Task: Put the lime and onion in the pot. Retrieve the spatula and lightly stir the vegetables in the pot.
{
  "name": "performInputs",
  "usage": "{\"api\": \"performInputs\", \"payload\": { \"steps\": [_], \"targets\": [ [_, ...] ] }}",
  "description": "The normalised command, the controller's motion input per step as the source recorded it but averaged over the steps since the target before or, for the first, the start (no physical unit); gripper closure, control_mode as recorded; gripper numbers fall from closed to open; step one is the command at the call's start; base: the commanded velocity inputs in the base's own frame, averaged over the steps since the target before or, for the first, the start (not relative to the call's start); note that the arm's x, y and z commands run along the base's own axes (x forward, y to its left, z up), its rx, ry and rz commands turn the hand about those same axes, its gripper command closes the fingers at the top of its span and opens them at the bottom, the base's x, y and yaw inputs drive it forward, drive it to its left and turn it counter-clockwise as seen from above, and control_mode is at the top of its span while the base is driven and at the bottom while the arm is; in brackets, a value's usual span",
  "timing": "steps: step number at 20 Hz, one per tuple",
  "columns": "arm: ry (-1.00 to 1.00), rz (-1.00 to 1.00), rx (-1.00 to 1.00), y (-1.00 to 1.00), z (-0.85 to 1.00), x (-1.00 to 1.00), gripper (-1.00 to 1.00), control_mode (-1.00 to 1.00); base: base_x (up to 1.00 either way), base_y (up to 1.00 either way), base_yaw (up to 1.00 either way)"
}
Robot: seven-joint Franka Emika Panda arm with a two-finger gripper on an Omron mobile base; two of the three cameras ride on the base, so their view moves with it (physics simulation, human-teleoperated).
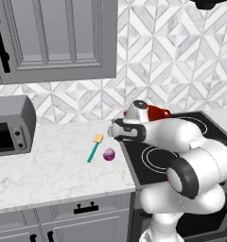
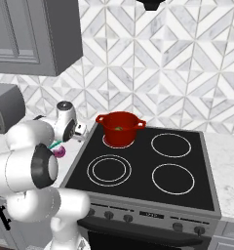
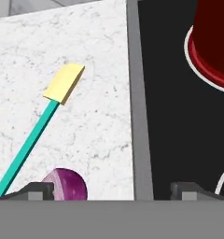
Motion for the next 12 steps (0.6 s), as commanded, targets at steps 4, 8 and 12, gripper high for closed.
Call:
{"api": "performInputs", "payload": {
  "steps": [4,8,12],
  "targets": [
    [0.19,0.25,0.00,0.59,-0.03,0.00,-1.00,-1.00,0.00,0.00,0.00],
    [0.28,0.40,0.00,0.37,-0.01,-0.04,-1.00,-1.00,0.00,0.00,0.00],
    [0.06,0.25,-0.02,0.22,-0.14,-0.36,-1.00,-1.00,0.00,0.00,0.00]
  ]
}}
